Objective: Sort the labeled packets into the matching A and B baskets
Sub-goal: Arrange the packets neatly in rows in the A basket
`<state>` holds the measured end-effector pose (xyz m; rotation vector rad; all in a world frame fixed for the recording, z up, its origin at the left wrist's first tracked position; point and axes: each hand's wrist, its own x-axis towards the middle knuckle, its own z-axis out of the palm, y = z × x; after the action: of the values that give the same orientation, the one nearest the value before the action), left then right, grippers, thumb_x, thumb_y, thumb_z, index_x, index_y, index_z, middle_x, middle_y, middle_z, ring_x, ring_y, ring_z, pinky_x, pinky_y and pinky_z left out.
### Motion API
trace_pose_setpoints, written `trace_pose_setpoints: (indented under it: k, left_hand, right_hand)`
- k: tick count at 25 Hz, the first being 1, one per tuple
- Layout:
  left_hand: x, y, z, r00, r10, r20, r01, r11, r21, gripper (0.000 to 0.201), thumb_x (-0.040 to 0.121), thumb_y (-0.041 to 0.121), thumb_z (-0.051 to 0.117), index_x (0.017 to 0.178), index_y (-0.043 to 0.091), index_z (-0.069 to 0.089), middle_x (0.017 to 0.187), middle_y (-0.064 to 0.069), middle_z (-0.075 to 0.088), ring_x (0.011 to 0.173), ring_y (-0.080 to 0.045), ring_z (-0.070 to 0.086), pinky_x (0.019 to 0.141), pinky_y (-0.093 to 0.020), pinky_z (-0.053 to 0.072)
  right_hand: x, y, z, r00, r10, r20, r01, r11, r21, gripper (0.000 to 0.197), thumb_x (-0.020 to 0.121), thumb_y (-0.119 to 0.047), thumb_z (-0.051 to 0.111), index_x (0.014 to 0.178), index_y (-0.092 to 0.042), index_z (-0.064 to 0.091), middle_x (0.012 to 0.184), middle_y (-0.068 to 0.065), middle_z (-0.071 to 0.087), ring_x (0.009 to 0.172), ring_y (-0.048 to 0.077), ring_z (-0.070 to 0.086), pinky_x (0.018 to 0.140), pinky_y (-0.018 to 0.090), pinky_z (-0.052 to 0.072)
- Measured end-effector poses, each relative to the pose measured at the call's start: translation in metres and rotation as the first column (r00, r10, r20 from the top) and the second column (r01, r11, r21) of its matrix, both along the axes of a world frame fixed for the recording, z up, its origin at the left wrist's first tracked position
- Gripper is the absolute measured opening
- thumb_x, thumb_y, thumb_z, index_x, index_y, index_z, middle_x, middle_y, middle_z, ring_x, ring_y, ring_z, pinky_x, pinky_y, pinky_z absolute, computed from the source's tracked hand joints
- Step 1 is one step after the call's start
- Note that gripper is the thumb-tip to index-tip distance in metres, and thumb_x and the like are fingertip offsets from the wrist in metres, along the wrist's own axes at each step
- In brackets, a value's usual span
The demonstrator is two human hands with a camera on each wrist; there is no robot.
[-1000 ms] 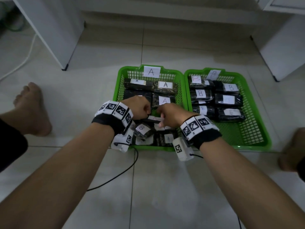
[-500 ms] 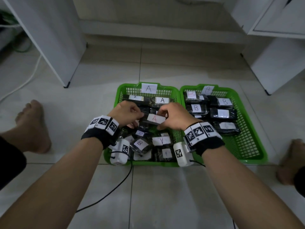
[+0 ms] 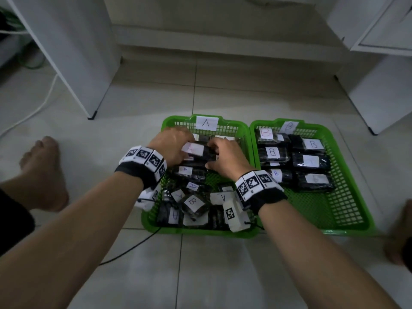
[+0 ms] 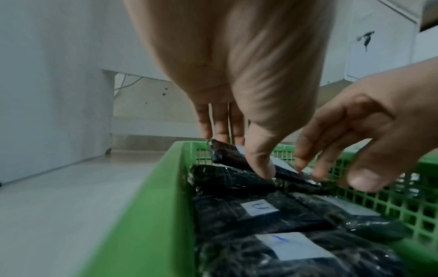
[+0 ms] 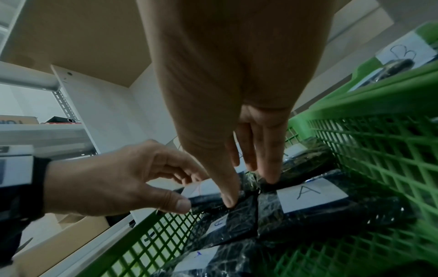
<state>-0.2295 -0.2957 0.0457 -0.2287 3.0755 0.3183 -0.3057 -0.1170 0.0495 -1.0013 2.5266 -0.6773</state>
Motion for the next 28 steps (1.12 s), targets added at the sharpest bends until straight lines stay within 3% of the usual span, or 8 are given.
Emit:
trace_pose_setpoints:
  k: [3, 6, 11, 14, 18, 21, 24, 28]
  left_hand:
    - [-0.003, -0.010, 0.001, 0.992, 0.081, 0.097, -0.069, 0.990, -0.122, 0.035, 0.080, 0.023, 0.074, 0.114, 0.019, 0.065, 0.118, -0.002, 0.065, 0.104, -0.024, 0.063, 0.087, -0.035, 0.052]
    - [-0.006, -0.005, 0.001, 0.984, 0.101, 0.149, -0.073, 0.980, -0.184, 0.035, 0.083, 0.027, 0.074, 0.117, 0.019, 0.065, 0.121, -0.005, 0.063, 0.108, -0.028, 0.062, 0.087, -0.038, 0.052]
    - [-0.007, 0.007, -0.002, 0.971, 0.084, 0.222, -0.049, 0.986, -0.161, 0.031, 0.085, 0.017, 0.069, 0.116, 0.012, 0.066, 0.118, -0.010, 0.063, 0.105, -0.031, 0.064, 0.086, -0.041, 0.056]
    - [-0.004, 0.019, -0.003, 0.982, 0.051, 0.184, -0.028, 0.992, -0.126, 0.030, 0.084, 0.022, 0.069, 0.112, 0.014, 0.067, 0.114, -0.008, 0.065, 0.102, -0.030, 0.064, 0.084, -0.040, 0.056]
    - [0.003, 0.045, 0.004, 0.997, -0.005, 0.079, -0.013, 0.973, 0.230, 0.015, 0.088, 0.026, 0.067, 0.100, 0.019, 0.074, 0.100, 0.004, 0.070, 0.093, -0.016, 0.066, 0.081, -0.029, 0.053]
    - [0.010, 0.061, 0.015, 0.976, -0.024, 0.218, -0.111, 0.804, 0.584, 0.015, 0.092, 0.024, 0.065, 0.102, 0.017, 0.074, 0.089, 0.004, 0.074, 0.082, -0.013, 0.072, 0.078, -0.029, 0.059]
    - [0.014, 0.067, 0.021, 0.963, -0.029, 0.266, -0.172, 0.697, 0.696, 0.024, 0.085, 0.020, 0.077, 0.107, 0.014, 0.071, 0.090, -0.002, 0.077, 0.083, -0.015, 0.074, 0.069, -0.021, 0.058]
    - [0.016, 0.069, 0.016, 0.959, -0.002, 0.284, -0.237, 0.543, 0.805, 0.027, 0.083, 0.006, 0.078, 0.105, -0.005, 0.066, 0.091, -0.018, 0.076, 0.083, -0.028, 0.076, 0.077, -0.036, 0.062]
  right_hand:
    - [-0.006, 0.008, -0.004, 0.999, 0.008, 0.032, -0.011, 0.994, 0.105, 0.035, 0.078, -0.013, 0.086, 0.110, -0.011, 0.071, 0.110, 0.001, 0.071, 0.102, 0.018, 0.068, 0.075, 0.016, 0.046]
    - [-0.011, 0.016, -0.003, 0.988, 0.032, 0.149, -0.072, 0.960, 0.272, 0.023, 0.073, -0.019, 0.091, 0.093, -0.018, 0.078, 0.100, -0.004, 0.072, 0.098, 0.015, 0.068, 0.082, 0.026, 0.051]
    - [0.003, 0.026, -0.001, 0.932, 0.178, 0.315, -0.322, 0.808, 0.494, 0.055, 0.066, -0.025, 0.096, 0.115, -0.015, 0.074, 0.108, -0.005, 0.070, 0.103, 0.019, 0.067, 0.092, 0.037, 0.058]
    - [0.008, 0.027, -0.007, 0.929, 0.238, 0.285, -0.360, 0.765, 0.535, 0.049, 0.067, -0.020, 0.095, 0.111, -0.012, 0.074, 0.105, -0.001, 0.072, 0.094, 0.018, 0.066, 0.084, 0.034, 0.059]
    - [0.002, 0.037, -0.006, 0.937, 0.213, 0.275, -0.313, 0.861, 0.400, 0.028, 0.077, -0.012, 0.087, 0.098, -0.016, 0.070, 0.087, -0.010, 0.064, 0.086, 0.013, 0.060, 0.069, 0.025, 0.047]
    - [-0.005, 0.050, 0.003, 0.912, 0.103, 0.398, -0.192, 0.963, 0.191, 0.030, 0.085, -0.013, 0.081, 0.114, -0.015, 0.072, 0.102, -0.007, 0.068, 0.084, 0.011, 0.067, 0.064, 0.026, 0.056]
    - [-0.010, 0.062, 0.013, 0.892, 0.026, 0.451, -0.047, 0.998, 0.035, 0.037, 0.083, -0.010, 0.082, 0.118, -0.015, 0.071, 0.113, -0.006, 0.069, 0.088, 0.012, 0.071, 0.059, 0.019, 0.057]
    - [-0.014, 0.066, 0.010, 0.823, -0.182, 0.538, 0.364, 0.896, -0.254, 0.046, 0.068, 0.002, 0.090, 0.107, -0.011, 0.068, 0.097, 0.004, 0.076, 0.090, 0.019, 0.075, 0.071, 0.025, 0.059]
